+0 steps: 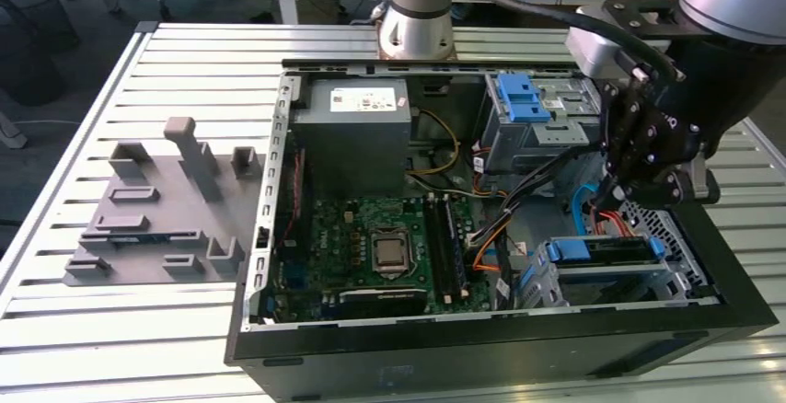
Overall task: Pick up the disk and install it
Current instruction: 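Insert the second disk wire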
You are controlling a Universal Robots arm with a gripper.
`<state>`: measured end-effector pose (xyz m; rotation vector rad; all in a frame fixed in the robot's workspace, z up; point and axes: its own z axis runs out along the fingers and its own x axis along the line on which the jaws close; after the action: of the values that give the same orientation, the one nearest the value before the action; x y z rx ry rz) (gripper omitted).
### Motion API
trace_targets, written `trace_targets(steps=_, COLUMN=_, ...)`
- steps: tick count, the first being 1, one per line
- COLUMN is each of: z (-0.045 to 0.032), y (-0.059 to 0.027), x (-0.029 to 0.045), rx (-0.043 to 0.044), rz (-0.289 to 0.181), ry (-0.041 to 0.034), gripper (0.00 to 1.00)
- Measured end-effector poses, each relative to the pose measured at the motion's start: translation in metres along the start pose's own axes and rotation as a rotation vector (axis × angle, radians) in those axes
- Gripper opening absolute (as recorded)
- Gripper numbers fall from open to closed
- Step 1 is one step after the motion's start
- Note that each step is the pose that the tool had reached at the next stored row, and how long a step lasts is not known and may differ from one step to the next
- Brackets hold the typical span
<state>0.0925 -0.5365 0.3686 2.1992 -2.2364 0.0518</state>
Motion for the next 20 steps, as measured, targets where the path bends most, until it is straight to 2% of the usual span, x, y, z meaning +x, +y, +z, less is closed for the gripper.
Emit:
trace_targets(steps=5, z=-0.0002, y=-0.0021, x=-0.0075, rx=-0.0109, rz=0.000, ry=0.0010, gripper=0.11)
trace_targets(steps=6, z=-0.0003, y=-0.0028, x=-0.0092, rx=-0.0134, rz=0.000, ry=0.0016, gripper=0.17)
trace_targets(steps=8, z=-0.0002, y=-0.0044, x=-0.0112, rx=-0.0179, rz=0.000, ry=0.0021, gripper=0.17)
trace_targets(steps=9, z=-0.0002, y=-0.0053, x=-0.0117, rx=-0.0199, rz=-0.001, ry=0.0022, gripper=0.24)
trace_targets(steps=10, z=-0.0001, y=-0.0062, x=-0.0119, rx=-0.0215, rz=-0.001, ry=0.0022, gripper=0.24)
trace_targets(steps=20, z=0.0039, y=-0.0084, x=-0.0122, rx=-0.0218, rz=-0.014, ry=0.0031, gripper=0.24)
